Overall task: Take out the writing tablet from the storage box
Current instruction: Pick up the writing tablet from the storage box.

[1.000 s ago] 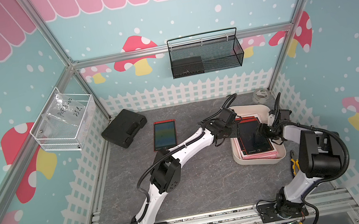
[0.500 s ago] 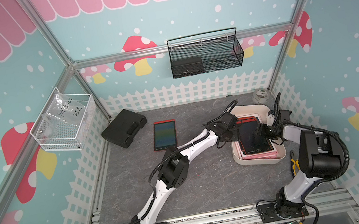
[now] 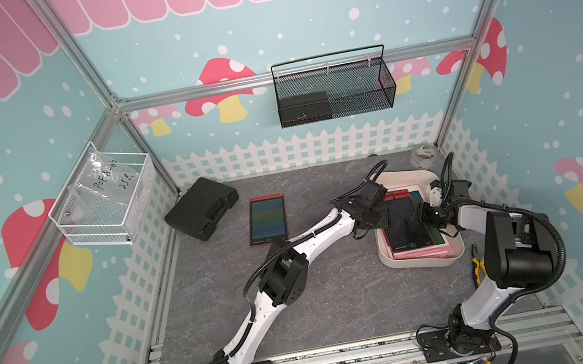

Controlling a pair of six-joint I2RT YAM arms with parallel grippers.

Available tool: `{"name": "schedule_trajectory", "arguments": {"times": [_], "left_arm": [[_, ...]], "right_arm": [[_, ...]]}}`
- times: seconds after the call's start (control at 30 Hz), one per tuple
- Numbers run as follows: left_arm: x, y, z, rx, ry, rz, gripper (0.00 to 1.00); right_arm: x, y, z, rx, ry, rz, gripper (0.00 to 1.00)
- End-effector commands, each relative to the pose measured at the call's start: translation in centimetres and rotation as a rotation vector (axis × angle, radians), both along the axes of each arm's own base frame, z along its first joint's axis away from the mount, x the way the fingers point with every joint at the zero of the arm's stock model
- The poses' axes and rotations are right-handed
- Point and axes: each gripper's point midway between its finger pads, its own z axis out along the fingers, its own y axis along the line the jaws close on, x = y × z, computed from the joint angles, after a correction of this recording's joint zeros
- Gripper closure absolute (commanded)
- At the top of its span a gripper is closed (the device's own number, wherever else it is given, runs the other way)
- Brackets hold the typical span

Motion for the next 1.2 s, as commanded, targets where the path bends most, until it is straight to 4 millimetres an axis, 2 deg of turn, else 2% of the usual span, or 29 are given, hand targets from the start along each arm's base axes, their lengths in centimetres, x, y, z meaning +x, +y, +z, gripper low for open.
{"name": "schedule_trajectory", "arguments": {"times": [0.0,0.27,0.43,0.9,1.03,1.17], "left_arm": [[-0.6,-0.8,-1.0,0.003,0.021,-0.017,0.41],[-0.6,-0.9,-1.4,0.004,0.027,-0.011,0.42],[-0.7,-1.1,-1.2,-0.004,0.028,-0.012,0.42],[-1.0,-1.3,-1.5,-0.002,0.033,-0.017,0.42],[-1.0,-1.3,-1.6,-0.001,0.032,-0.017,0.42],[-1.0,-1.4,-1.6,-0.002,0.033,-0.018,0.43]], "right_arm": [[-1.3,1.4,-1.1,0.057,0.038,0.031,0.4],[-2.0,1.9,0.9,0.067,0.001,0.034,0.4],[-2.6,2.0,1.3,0.062,-0.007,0.037,0.4],[-2.7,2.2,-0.9,0.07,0.038,0.039,0.4],[-2.6,2.4,-0.7,0.078,0.026,0.046,0.4],[-2.5,3.8,0.1,0.152,-0.01,0.093,0.4]]}}
